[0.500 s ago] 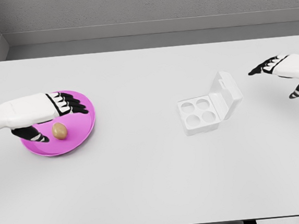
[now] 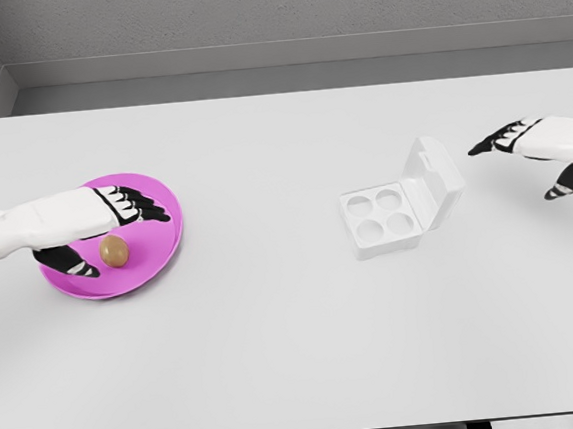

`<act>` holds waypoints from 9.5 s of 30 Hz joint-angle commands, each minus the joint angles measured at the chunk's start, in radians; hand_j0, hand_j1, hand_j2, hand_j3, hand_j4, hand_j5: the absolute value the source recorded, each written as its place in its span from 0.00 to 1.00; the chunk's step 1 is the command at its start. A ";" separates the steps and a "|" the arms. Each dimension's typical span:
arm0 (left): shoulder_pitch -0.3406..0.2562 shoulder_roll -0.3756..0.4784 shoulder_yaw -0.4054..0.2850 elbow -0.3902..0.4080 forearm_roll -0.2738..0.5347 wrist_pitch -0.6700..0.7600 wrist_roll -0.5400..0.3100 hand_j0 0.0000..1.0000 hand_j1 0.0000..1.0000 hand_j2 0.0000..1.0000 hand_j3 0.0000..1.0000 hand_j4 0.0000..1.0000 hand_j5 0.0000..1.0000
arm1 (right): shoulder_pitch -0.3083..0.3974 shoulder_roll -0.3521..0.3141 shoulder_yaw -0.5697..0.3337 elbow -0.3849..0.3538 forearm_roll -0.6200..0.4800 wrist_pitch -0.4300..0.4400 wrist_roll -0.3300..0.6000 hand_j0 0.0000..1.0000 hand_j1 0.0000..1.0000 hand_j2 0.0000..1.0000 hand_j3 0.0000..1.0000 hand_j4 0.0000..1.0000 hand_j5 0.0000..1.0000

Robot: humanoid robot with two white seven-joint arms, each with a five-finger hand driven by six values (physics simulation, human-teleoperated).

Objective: Pack egg into the box and close the box lid

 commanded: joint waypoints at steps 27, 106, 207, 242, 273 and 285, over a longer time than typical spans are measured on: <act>-0.012 -0.064 -0.002 0.134 -0.022 0.003 0.000 1.00 1.00 1.00 1.00 1.00 1.00 | 0.015 -0.005 0.001 0.015 -0.010 0.003 0.000 1.00 1.00 1.00 1.00 1.00 1.00; 0.000 -0.116 -0.037 0.209 -0.067 0.003 0.000 0.55 0.55 0.55 0.55 0.55 0.55 | 0.008 -0.006 0.051 -0.005 -0.010 0.003 0.000 1.00 1.00 1.00 1.00 1.00 1.00; -0.087 -0.332 -0.152 0.002 -0.056 0.003 0.000 0.35 0.35 0.35 0.35 0.35 0.35 | -0.005 -0.014 0.034 0.006 -0.011 0.003 0.000 1.00 1.00 1.00 1.00 1.00 1.00; -0.143 -0.455 -0.196 0.011 -0.110 0.003 0.000 0.35 0.35 0.35 0.35 0.35 0.35 | -0.003 -0.014 0.034 0.006 -0.011 0.003 0.000 1.00 1.00 1.00 1.00 1.00 1.00; -0.224 -0.596 -0.233 0.100 -0.124 0.003 0.000 0.35 0.35 0.35 0.35 0.35 0.35 | -0.002 -0.016 0.034 0.013 -0.011 0.003 0.000 1.00 1.00 1.00 1.00 1.00 1.00; -0.245 -0.645 -0.236 0.137 -0.108 0.003 0.000 0.35 0.35 0.35 0.35 0.35 0.35 | -0.005 -0.016 0.034 0.049 -0.011 0.003 0.000 1.00 1.00 1.00 1.00 1.00 1.00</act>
